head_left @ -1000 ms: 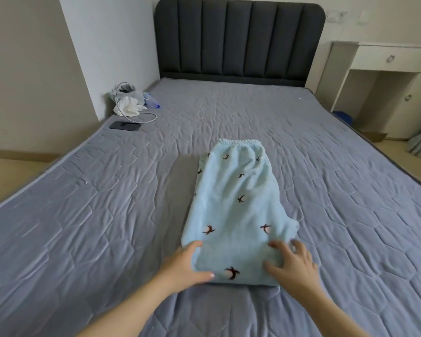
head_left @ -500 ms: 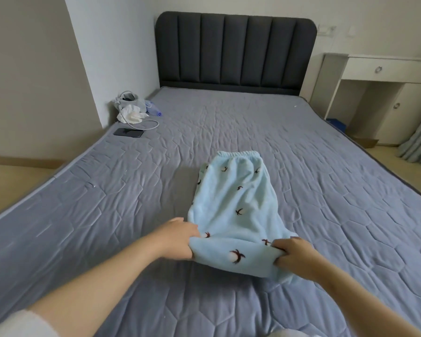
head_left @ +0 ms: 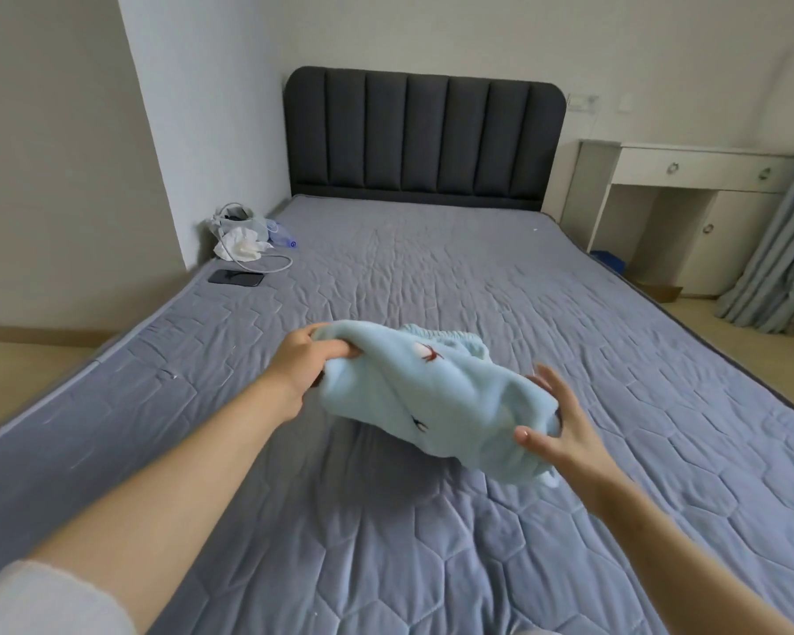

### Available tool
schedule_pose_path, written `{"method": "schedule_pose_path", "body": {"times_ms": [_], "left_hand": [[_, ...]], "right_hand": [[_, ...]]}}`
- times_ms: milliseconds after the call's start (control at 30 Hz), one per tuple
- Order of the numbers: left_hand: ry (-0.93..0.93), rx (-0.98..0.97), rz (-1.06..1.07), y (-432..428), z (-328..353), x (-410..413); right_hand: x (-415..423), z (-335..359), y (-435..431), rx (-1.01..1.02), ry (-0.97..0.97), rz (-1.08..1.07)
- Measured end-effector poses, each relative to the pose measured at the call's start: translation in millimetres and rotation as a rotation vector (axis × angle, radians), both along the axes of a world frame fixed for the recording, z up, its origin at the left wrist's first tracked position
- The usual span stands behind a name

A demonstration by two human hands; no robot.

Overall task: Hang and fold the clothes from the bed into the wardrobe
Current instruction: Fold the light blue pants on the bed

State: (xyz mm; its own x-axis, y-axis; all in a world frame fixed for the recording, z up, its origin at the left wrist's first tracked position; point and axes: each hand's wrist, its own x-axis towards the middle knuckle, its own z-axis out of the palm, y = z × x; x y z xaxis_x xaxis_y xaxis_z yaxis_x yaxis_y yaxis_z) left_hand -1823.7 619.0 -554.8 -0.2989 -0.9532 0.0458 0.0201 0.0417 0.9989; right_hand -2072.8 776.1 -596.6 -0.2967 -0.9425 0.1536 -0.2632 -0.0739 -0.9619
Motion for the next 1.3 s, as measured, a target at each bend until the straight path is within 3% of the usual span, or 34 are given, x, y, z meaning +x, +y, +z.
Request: {"method": "schedule_pose_path", "body": {"times_ms": [100,200,300,467,600,833,933,1067,1200,1300], "left_hand": [[0.132,0.053,0.096,-5.7,11.2,-2.8],[0.183,0.080,0.048,-4.2,23.7,-0.6],[0.177,0.045,-0.067,-2.1,35.9,3.8],[0.344,0.032,-0.363,8.1,35.8,29.2],[0.136,0.086,-0.624,14.8,-5.7,39.3],[-0.316,0.005,-0.770,14.3,-45.4,31.1],[-0.483,-0.109,-0.609,15.4,-54.7,13.8],[-0.222,0.031,-0.197,8.9,-55.7,-1.4],[-0.031,0.240,-0.430,7.9,-52.2,15.4],[-0.036,0.262,-0.471,3.0,-53.3,13.7]], "right_hand": [[1.8,-8.4,-0.3,-0.073,0.016,0.007],[7.0,-9.9,-12.0,-0.117,0.153,-0.055],[8.9,4.2,-26.0,-0.148,0.033,-0.151],[6.2,23.3,-27.4,-0.026,-0.139,0.005],[5.5,8.8,-31.2,0.040,-0.254,-0.063],[-6.3,-12.8,-34.6,0.146,-0.435,-0.233],[-8.7,-9.0,-42.2,0.167,-0.468,-0.281],[-10.9,-0.5,-43.1,0.266,-0.460,-0.155],[-23.8,2.9,-32.0,0.431,-0.528,0.180],[-25.4,0.7,-36.9,0.481,-0.515,0.141]]}}
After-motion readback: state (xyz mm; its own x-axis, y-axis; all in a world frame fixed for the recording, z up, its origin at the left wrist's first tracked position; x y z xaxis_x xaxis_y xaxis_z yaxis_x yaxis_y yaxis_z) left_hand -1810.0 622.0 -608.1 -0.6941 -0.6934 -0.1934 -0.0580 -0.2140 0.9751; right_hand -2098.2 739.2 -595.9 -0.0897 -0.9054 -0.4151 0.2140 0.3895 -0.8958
